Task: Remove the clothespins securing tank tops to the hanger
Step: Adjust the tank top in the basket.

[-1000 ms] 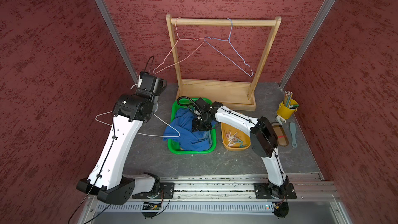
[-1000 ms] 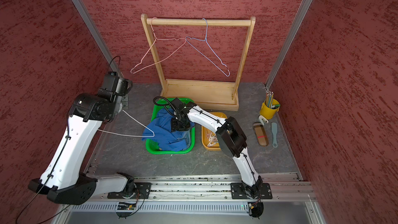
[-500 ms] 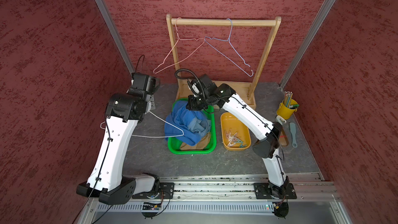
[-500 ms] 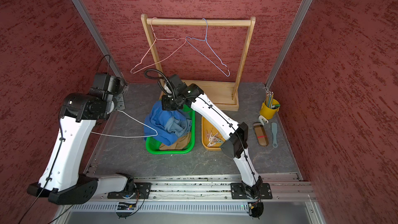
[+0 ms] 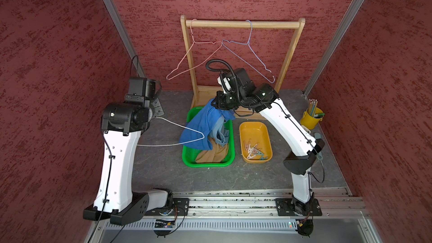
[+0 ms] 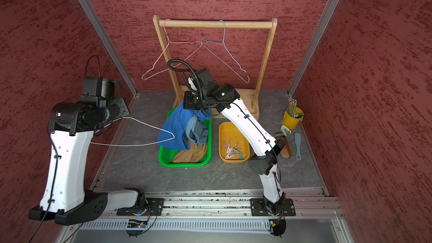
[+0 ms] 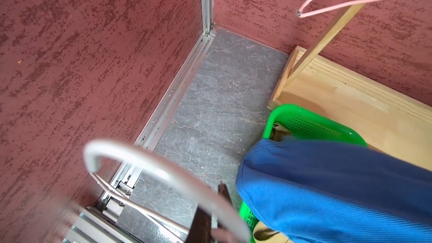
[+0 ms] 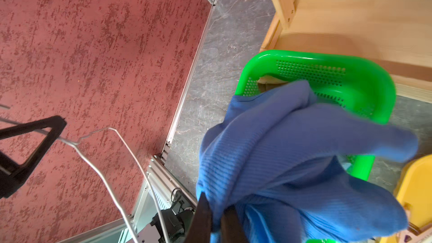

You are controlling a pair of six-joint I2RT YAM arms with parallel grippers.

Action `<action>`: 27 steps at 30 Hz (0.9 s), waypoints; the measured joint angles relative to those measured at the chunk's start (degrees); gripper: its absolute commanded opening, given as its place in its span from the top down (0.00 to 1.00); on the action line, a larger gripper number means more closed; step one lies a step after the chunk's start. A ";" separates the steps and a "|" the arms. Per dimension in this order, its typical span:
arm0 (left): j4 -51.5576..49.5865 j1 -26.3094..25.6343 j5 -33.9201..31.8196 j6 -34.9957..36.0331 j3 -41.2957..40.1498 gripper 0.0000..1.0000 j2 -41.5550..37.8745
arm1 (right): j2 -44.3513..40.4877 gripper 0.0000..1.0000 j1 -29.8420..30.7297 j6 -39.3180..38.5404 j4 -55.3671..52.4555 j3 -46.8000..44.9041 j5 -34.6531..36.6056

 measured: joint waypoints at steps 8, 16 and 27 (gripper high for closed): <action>-0.39 2.25 2.16 -1.14 0.68 1.00 -2.27 | -7.82 1.00 -1.20 -0.02 10.16 -1.66 -0.55; -0.39 2.86 3.21 -2.01 0.68 1.00 -2.60 | -10.91 1.00 -1.22 -0.02 18.75 -3.50 -3.21; -0.42 3.43 3.61 -2.75 -0.33 1.00 -3.30 | -9.38 1.00 -0.90 3.48 32.52 -27.12 -11.47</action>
